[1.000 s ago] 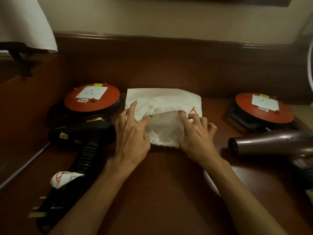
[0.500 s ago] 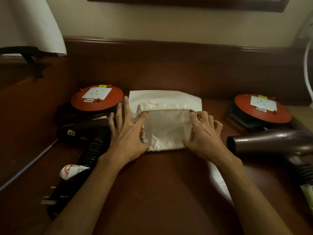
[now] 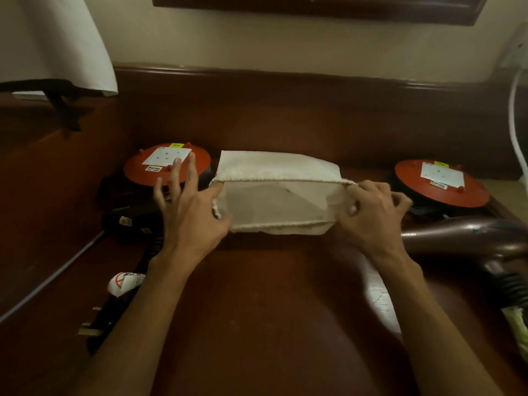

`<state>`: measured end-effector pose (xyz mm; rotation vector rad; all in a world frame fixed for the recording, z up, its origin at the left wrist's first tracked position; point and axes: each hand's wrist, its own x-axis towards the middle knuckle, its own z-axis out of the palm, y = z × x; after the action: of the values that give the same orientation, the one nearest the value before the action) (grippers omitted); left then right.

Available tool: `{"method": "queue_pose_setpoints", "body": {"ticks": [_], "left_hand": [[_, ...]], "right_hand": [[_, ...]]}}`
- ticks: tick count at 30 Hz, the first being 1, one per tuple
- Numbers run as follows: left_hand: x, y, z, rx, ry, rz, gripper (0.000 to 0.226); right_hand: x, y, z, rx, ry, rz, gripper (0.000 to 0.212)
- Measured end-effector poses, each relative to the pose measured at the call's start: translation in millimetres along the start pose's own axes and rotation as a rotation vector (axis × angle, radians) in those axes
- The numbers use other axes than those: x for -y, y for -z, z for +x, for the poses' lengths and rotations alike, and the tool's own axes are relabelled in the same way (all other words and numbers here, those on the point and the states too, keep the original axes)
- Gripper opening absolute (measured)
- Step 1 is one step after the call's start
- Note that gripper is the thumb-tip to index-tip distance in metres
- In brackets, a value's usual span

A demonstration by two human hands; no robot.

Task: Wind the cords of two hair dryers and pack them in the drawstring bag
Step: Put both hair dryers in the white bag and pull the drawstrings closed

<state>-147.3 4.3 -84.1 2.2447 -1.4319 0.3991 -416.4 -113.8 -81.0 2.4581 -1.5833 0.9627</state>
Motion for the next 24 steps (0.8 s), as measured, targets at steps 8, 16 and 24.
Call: {"method": "queue_pose_setpoints", "body": {"ticks": [8,16,24], "left_hand": [[6,8,0,-0.108,0.082,-0.114,0.044],[4,11,-6,-0.192,-0.067,-0.436,0.027],[-1,23,-69,-0.047,0.044,-0.648,0.026]], "right_hand": [[-3,14,2,0.075,-0.050,-0.011,0.068],[-12,38,-10,-0.063,-0.112,0.494,0.024],[-30,52,-58,0.030,-0.026,0.168,0.012]]}}
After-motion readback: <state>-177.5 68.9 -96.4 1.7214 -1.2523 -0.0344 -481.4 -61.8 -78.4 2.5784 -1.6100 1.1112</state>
